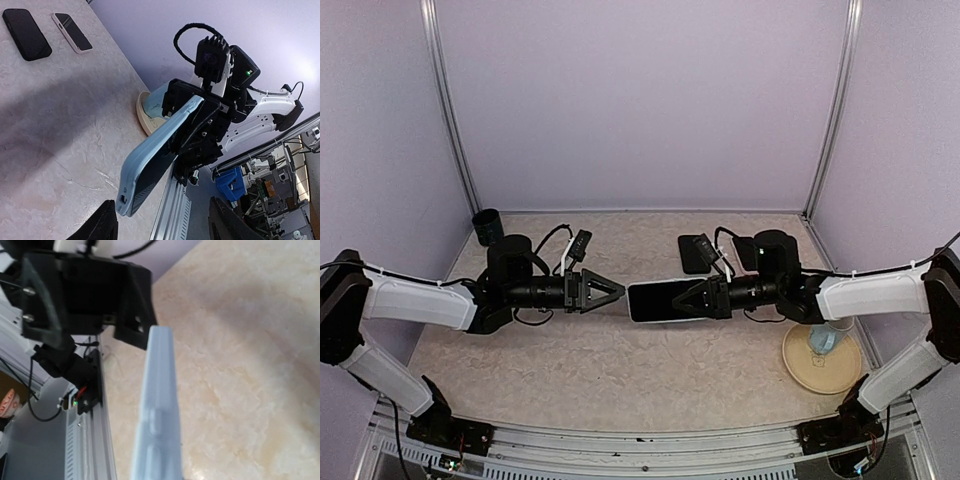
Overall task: Put the phone into the phone case
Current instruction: Press the phone with the phone case.
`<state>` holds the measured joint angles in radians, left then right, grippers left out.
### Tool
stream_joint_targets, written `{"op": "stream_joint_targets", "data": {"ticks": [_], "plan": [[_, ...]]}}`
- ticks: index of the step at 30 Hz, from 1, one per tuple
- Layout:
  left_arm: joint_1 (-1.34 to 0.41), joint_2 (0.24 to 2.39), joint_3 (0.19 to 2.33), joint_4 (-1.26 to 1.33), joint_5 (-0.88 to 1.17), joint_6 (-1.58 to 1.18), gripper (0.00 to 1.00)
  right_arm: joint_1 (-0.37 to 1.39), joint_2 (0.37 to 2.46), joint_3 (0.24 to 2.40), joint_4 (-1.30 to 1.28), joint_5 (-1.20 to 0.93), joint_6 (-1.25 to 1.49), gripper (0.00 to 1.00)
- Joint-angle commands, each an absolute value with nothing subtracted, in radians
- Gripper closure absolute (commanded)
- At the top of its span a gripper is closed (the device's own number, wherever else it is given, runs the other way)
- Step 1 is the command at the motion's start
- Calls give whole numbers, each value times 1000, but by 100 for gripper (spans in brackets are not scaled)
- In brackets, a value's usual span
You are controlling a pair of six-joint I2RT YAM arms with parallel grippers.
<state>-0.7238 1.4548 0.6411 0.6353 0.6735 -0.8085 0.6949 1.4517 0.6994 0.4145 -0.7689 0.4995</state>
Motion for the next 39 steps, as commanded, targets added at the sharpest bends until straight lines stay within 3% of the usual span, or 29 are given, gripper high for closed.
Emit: {"op": "stream_joint_targets", "data": {"ticks": [1, 15, 24, 27, 34, 39], "plan": [[-718, 1446, 615, 677, 680, -814, 39, 689, 1384, 684, 549, -801, 523, 100], [-788, 1467, 642, 736, 749, -817, 34, 689, 1379, 662, 688, -884, 597, 100], [-837, 1520, 684, 754, 765, -815, 38, 689, 1422, 648, 771, -939, 655, 100], [-842, 1530, 694, 761, 774, -817, 43, 689, 1430, 645, 779, -942, 659, 100], [-845, 1539, 693, 781, 782, -824, 69, 689, 1441, 646, 761, -934, 647, 100], [-844, 1541, 690, 786, 781, -827, 82, 689, 1437, 652, 719, -912, 620, 100]]}}
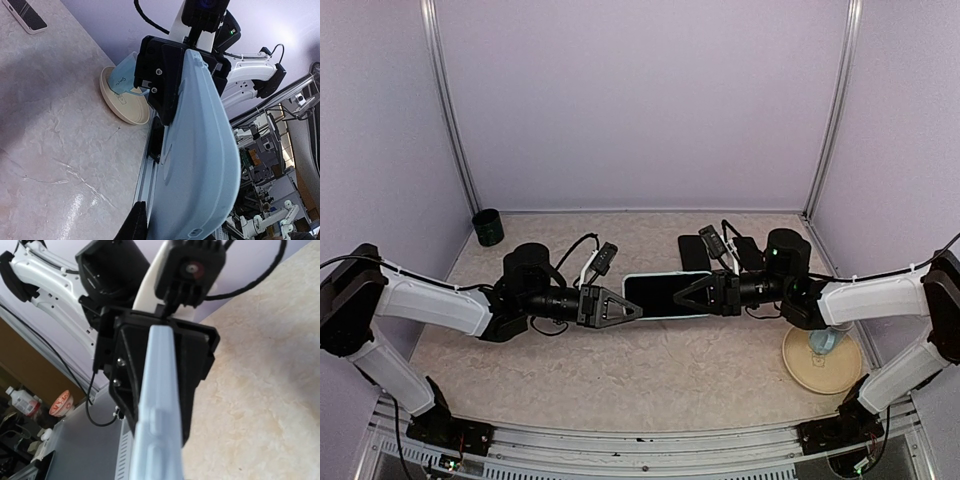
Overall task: Put the phone into the phone case
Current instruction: Press the phone with the phone case.
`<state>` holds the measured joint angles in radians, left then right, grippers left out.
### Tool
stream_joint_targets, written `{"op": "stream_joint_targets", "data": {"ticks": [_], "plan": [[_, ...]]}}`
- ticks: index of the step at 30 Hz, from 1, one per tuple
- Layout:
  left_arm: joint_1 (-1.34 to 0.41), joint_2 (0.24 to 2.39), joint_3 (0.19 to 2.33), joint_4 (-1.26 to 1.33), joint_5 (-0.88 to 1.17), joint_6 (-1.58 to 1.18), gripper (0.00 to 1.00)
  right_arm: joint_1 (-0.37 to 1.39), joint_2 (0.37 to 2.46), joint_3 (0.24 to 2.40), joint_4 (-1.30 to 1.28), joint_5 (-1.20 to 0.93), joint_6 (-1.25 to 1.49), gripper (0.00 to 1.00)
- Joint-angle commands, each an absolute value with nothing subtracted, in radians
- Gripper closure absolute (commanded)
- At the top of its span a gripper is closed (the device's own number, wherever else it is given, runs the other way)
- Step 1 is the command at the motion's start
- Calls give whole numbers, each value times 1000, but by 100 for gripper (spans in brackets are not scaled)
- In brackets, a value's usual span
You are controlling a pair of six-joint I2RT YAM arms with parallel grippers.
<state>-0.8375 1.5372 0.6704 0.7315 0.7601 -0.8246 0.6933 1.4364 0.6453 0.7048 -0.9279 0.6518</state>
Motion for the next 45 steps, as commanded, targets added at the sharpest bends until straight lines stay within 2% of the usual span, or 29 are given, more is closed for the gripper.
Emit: {"op": "stream_joint_targets", "data": {"ticks": [1, 6, 12, 18, 23, 31, 34, 39, 43, 45], "plan": [[-845, 1542, 690, 787, 781, -827, 84, 689, 1435, 652, 707, -905, 613, 100], [-844, 1539, 697, 730, 744, -813, 100, 688, 1402, 670, 574, -809, 531, 100], [-839, 1537, 703, 689, 719, -793, 99, 688, 1365, 678, 510, -768, 488, 100], [-835, 1516, 698, 683, 744, -770, 78, 688, 1358, 682, 505, -792, 492, 100], [-828, 1478, 687, 648, 737, -743, 65, 682, 1350, 686, 510, -805, 501, 100], [-807, 1434, 658, 645, 722, -741, 55, 677, 1361, 695, 499, -822, 509, 100], [-807, 1435, 660, 650, 724, -745, 57, 678, 1370, 696, 510, -836, 519, 100], [-810, 1449, 660, 674, 730, -756, 67, 677, 1378, 691, 542, -846, 549, 100], [-814, 1461, 661, 684, 730, -760, 68, 678, 1395, 688, 585, -868, 597, 100], [-815, 1467, 661, 688, 730, -763, 73, 677, 1410, 684, 619, -886, 625, 100]]}}
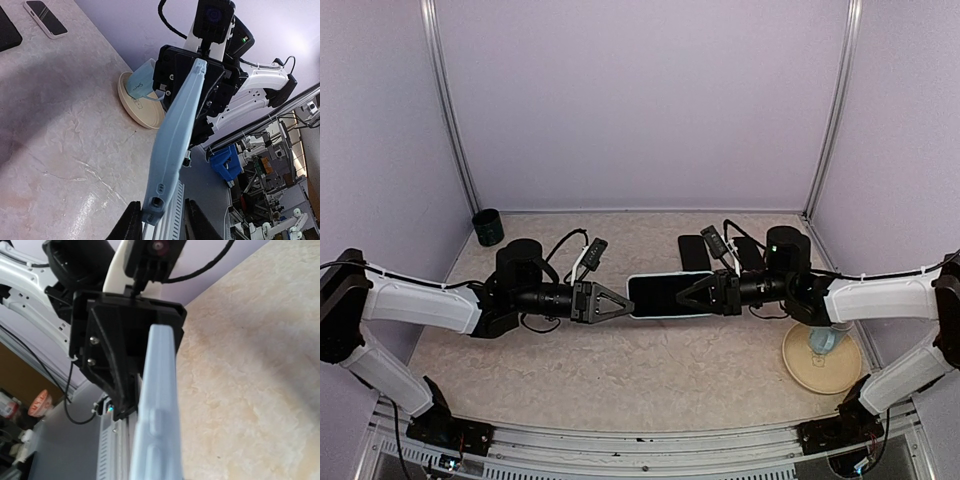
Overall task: Put the phone into the phone case
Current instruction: Press the phone with the phone case.
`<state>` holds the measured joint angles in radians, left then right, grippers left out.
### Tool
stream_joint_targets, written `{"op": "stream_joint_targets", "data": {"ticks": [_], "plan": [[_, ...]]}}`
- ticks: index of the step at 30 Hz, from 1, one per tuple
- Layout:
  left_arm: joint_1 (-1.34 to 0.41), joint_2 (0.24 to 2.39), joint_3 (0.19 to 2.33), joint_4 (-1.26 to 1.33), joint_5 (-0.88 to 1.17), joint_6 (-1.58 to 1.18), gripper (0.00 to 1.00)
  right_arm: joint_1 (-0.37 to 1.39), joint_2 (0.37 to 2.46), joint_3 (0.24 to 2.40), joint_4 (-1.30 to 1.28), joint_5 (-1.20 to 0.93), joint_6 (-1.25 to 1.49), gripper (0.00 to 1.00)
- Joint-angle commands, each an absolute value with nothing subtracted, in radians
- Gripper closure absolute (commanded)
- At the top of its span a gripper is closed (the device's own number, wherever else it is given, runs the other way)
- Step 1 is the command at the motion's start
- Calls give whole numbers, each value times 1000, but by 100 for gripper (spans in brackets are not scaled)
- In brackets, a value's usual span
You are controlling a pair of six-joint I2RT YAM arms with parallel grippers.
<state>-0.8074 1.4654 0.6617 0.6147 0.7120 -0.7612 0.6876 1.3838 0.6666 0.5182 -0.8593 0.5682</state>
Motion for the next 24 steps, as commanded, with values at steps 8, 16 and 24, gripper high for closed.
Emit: {"op": "stream_joint_targets", "data": {"ticks": [8, 16, 24], "plan": [[-816, 1471, 658, 698, 728, -762, 74, 677, 1450, 679, 698, -906, 679, 100], [-809, 1483, 655, 726, 730, -767, 91, 678, 1445, 696, 661, -898, 653, 100], [-805, 1476, 653, 734, 740, -765, 98, 669, 1442, 693, 662, -886, 667, 100]]}}
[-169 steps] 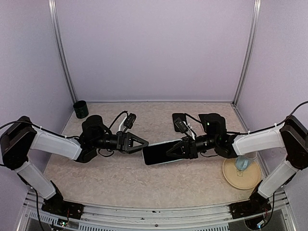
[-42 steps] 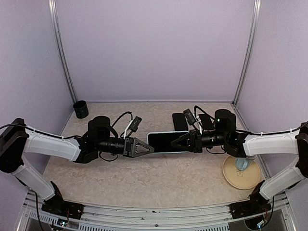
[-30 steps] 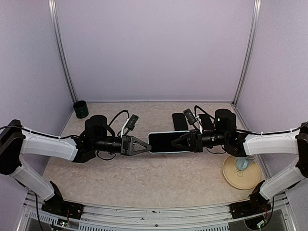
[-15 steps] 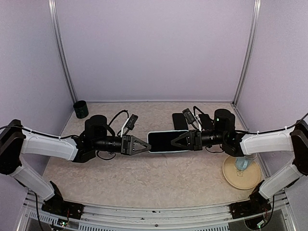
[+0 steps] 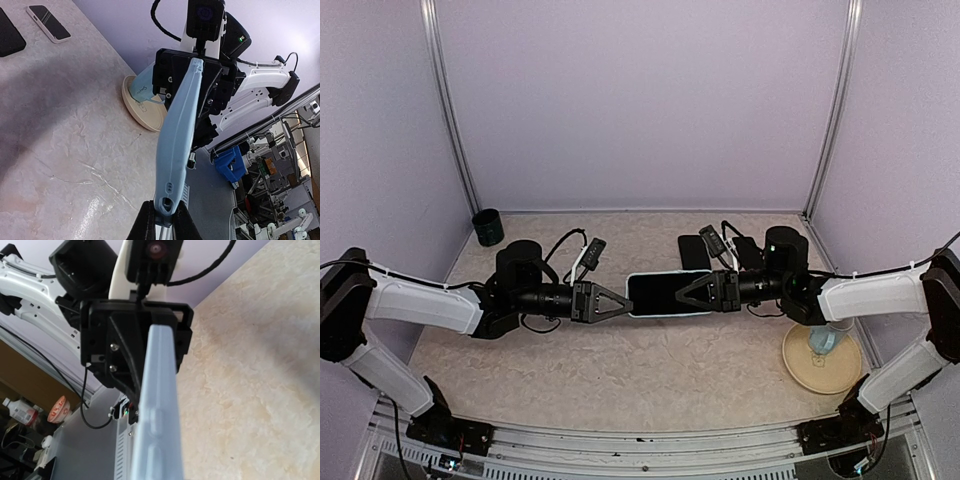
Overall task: Put the phone into the phone case
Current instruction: Press the phone with the phone case.
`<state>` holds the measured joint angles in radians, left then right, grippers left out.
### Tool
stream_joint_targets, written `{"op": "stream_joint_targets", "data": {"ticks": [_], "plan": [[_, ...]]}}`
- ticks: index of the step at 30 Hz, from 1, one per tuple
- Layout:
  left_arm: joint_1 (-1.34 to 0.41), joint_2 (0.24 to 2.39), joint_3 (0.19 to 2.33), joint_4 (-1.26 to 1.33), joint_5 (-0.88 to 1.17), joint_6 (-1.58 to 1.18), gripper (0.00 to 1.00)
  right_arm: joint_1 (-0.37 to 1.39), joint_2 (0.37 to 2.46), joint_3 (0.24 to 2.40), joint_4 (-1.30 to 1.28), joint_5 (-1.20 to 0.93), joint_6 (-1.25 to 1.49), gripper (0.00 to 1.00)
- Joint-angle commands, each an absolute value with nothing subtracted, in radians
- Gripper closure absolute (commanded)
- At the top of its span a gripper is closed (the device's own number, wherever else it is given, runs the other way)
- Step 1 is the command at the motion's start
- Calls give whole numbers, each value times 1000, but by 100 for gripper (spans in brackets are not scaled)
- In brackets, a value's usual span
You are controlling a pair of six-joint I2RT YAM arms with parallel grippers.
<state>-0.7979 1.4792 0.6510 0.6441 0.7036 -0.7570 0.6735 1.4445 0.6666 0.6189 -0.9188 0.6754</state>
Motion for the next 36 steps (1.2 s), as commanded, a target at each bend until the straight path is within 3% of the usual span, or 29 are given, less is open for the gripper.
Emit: {"op": "stream_joint_targets", "data": {"ticks": [1, 24, 32, 36], "plan": [[-805, 1471, 650, 739, 742, -764, 99, 669, 1443, 690, 670, -887, 674, 100], [-805, 1355, 601, 819, 786, -781, 100, 628, 1500, 622, 921, -964, 867, 100], [-805, 1353, 589, 868, 818, -804, 95, 611, 1516, 592, 1019, -987, 935, 100], [-805, 1354, 589, 881, 828, -811, 87, 604, 1543, 588, 1087, -1011, 988, 100]]}}
